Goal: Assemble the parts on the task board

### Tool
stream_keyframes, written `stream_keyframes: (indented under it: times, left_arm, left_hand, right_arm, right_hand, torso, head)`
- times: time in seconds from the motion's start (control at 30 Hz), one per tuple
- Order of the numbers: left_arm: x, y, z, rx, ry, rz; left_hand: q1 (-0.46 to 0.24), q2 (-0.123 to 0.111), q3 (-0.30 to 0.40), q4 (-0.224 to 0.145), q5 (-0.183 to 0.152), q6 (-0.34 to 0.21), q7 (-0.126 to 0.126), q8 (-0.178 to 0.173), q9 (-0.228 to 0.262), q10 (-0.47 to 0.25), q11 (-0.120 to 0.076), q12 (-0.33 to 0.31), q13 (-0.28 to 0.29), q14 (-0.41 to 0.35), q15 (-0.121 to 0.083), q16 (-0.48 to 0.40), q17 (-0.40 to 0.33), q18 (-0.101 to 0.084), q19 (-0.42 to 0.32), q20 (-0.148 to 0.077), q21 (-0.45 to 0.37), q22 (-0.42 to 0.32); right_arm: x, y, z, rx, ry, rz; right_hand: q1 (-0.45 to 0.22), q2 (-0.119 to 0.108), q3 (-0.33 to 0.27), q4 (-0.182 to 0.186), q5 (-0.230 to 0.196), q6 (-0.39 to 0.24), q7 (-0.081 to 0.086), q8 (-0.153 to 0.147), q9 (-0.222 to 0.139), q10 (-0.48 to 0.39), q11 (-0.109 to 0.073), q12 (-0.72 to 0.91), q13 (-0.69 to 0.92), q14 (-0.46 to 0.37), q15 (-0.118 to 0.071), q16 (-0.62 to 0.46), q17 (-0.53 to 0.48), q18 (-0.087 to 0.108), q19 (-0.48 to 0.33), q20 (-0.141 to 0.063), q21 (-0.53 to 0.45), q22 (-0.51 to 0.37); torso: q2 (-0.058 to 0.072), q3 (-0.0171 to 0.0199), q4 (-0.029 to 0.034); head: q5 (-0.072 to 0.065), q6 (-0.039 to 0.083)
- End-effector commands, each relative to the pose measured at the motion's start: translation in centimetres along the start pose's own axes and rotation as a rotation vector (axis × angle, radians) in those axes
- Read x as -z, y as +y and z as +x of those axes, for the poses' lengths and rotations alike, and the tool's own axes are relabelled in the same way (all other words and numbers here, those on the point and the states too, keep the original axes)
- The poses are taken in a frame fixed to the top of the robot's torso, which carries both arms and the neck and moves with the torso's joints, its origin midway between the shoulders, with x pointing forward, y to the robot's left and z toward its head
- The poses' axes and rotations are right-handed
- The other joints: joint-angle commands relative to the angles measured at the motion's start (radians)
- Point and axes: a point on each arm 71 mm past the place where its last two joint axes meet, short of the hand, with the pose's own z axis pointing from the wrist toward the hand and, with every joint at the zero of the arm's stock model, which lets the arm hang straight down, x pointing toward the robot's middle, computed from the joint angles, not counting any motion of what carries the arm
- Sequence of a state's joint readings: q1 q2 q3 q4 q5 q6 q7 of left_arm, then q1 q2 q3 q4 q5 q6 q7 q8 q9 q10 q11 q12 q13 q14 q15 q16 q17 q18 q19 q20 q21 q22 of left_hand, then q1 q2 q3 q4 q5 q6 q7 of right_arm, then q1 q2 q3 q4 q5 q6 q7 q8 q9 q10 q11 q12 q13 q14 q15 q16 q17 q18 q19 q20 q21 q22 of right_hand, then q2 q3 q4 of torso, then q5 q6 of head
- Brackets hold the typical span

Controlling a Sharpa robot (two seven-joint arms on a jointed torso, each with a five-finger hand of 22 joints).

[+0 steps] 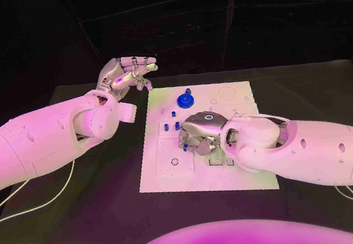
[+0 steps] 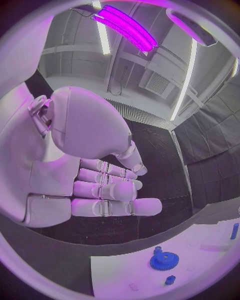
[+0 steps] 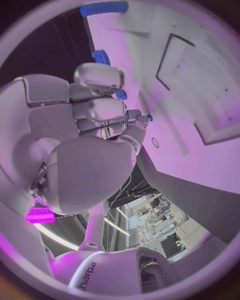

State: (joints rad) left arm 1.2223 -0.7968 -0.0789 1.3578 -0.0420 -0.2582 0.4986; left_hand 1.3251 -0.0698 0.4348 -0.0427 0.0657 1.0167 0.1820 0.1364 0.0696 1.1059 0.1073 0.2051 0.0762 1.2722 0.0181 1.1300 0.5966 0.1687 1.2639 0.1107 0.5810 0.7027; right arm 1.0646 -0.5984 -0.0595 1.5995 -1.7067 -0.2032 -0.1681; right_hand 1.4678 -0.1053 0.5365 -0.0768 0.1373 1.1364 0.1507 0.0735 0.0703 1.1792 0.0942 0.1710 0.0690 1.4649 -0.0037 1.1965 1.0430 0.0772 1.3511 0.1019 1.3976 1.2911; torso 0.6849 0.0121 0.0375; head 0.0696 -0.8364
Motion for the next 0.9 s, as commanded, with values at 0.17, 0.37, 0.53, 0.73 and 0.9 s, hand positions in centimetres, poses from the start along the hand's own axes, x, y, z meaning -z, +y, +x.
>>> stream_keyframes:
  times: [0.17,0.37,0.53,0.73,0.9]
  left_arm:
    - [0.0,-0.1,0.2,0.010,0.011,0.004]
    - [0.0,-0.1,0.2,0.010,0.012,0.003]
    - [-0.1,-0.1,0.2,0.010,0.012,0.002]
    - [-0.1,-0.1,0.1,0.011,0.012,0.001]
    - [-0.1,-0.1,0.1,0.011,0.013,-0.001]
  left_hand:
    - [0.008,0.002,-0.004,-0.004,-0.003,-0.009,0.000,0.007,-0.001,-0.007,-0.001,0.004,-0.001,-0.008,-0.001,-0.003,-0.002,0.013,-0.006,0.002,-0.003,-0.001]
    - [0.008,0.002,-0.004,-0.004,-0.003,-0.009,0.000,0.007,-0.001,-0.007,-0.001,0.004,-0.001,-0.008,-0.001,-0.003,-0.002,0.013,-0.006,0.002,-0.003,-0.001]
    - [0.008,0.002,-0.004,-0.004,-0.003,-0.009,0.000,0.007,-0.001,-0.007,-0.001,0.004,-0.001,-0.008,-0.001,-0.003,-0.002,0.013,-0.006,0.002,-0.003,-0.001]
    - [0.008,0.002,-0.004,-0.004,-0.003,-0.009,0.000,0.007,-0.001,-0.007,-0.001,0.004,-0.001,-0.008,-0.001,-0.003,-0.002,0.013,-0.006,0.002,-0.003,-0.001]
    - [0.009,0.002,-0.005,-0.006,-0.003,-0.011,0.001,0.008,-0.001,-0.009,0.000,0.006,-0.001,-0.009,-0.001,-0.004,-0.004,0.013,-0.006,0.002,-0.004,-0.002]
  right_arm:
    - [0.1,0.1,0.8,0.035,0.049,0.006]
    - [0.1,0.1,0.8,0.031,0.048,0.003]
    - [0.0,0.0,0.7,0.022,0.027,0.009]
    - [0.2,-0.4,0.3,0.005,-0.034,0.020]
    - [1.0,-0.7,-0.2,-0.018,-0.090,0.019]
  right_hand:
    - [-0.027,-0.007,-0.009,0.003,0.011,-0.005,0.005,-0.006,-0.002,0.008,-0.011,-0.004,0.000,0.026,0.002,0.009,-0.003,-0.006,-0.001,0.004,0.004,-0.001]
    - [-0.042,-0.009,-0.019,0.005,0.018,-0.013,0.006,-0.008,-0.002,0.000,-0.009,-0.009,0.000,0.025,0.004,0.010,-0.006,-0.005,-0.002,0.006,0.003,-0.002]
    - [-0.061,-0.018,-0.030,0.008,0.023,-0.061,0.021,-0.014,-0.008,-0.032,0.002,-0.027,-0.005,0.024,0.013,0.015,-0.005,-0.003,-0.013,0.011,-0.006,-0.015]
    - [-0.093,-0.047,-0.070,0.015,0.025,-0.203,0.039,-0.011,-0.006,-0.173,0.033,-0.069,-0.004,-0.017,0.038,-0.069,-0.125,0.031,-0.125,0.036,-0.105,-0.156]
    - [-0.090,-0.045,-0.090,0.012,0.025,-0.213,0.038,-0.008,-0.004,-0.197,0.034,-0.055,-0.001,-0.025,0.039,-0.085,-0.152,0.036,-0.140,0.039,-0.125,-0.180]
  torso:
    - [-0.001,-0.0003,0.0004]
    - [-0.001,-0.0006,0.0004]
    - [-0.001,-0.0007,-0.0004]
    - [-0.001,-0.0003,0.0000]
    - [-0.001,0.0013,-0.0005]
  head:
    - [0.001,-0.002]
    - [0.002,-0.002]
    - [0.003,-0.003]
    - [0.003,-0.003]
    - [0.003,0.000]
